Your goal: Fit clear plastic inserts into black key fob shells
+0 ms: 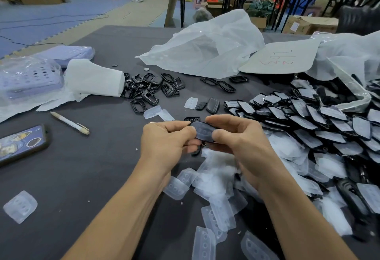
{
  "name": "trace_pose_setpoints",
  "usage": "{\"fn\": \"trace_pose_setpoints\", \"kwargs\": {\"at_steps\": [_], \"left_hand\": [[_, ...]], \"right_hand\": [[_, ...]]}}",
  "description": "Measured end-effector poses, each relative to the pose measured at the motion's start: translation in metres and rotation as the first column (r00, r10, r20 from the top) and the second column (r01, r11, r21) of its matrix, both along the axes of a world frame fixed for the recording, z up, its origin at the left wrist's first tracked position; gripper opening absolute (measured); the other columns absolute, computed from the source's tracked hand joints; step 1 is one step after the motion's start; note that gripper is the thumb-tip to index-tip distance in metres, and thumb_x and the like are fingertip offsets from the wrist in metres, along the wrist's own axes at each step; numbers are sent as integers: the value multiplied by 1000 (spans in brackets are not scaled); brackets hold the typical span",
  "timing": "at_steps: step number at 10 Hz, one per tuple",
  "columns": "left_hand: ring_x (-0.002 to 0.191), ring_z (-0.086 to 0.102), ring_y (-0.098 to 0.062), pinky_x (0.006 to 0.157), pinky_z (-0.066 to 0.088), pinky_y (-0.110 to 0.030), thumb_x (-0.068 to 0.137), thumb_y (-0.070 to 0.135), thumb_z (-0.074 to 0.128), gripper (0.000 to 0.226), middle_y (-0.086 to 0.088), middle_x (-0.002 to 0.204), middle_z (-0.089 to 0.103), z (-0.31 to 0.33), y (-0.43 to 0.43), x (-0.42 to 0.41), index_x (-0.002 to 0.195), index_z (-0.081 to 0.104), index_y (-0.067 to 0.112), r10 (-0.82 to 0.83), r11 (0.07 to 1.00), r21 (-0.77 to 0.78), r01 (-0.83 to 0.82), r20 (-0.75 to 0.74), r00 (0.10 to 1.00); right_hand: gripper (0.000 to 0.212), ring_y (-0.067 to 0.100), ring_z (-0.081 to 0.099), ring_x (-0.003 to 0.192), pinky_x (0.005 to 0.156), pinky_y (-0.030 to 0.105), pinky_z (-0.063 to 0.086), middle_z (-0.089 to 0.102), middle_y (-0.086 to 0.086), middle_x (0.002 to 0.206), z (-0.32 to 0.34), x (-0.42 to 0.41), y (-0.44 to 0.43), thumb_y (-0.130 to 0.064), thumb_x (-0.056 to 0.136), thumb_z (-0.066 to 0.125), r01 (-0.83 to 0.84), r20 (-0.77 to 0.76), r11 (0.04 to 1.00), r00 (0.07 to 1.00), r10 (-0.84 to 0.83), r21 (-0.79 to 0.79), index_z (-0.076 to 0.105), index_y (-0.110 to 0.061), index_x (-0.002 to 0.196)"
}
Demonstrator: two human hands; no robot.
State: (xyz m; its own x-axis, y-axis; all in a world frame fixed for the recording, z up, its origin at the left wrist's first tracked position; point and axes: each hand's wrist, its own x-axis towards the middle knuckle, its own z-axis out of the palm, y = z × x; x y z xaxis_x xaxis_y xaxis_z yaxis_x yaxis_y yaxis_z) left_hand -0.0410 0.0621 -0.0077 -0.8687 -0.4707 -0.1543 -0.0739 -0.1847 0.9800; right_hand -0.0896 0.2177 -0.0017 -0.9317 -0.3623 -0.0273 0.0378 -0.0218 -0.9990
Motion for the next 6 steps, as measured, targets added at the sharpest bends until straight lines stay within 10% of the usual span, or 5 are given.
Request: {"fn": "trace_pose_setpoints", "kwargs": {"at_steps": [2,4,6], "left_hand": [[63,76,-21,57,60,-24,89,-4,69,16,-17,76,78,-1,5,0,99,77,5,-4,999,50,3,24,1000],[75,74,-17,75,66,-33,85,17,84,13,-6,83,81,-2,7,4,97,81,21,-64,996,-55,65,17,998],[87,77,-8,88,62,-40,84,26,81,18,13,86,81,18,-2,28,91,82,43,-78,941,-328,82,25,997]], "right_hand": [[39,-10,64,87,74,6,46,72,-29,84,4,11,-5,-16,66,90,261,-508,852,861,7,454,79,-36,98],[42,-25,55,73,65,-8,35,71,-24,89,32,-18,47,-14,69,88,330,-413,698,909,-54,636,80,-34,105],[68,24,65,114,94,28,45,70,6,129,90,-61,131,-22,73,88,484,-424,367,874,-235,794,65,-22,137]]}}
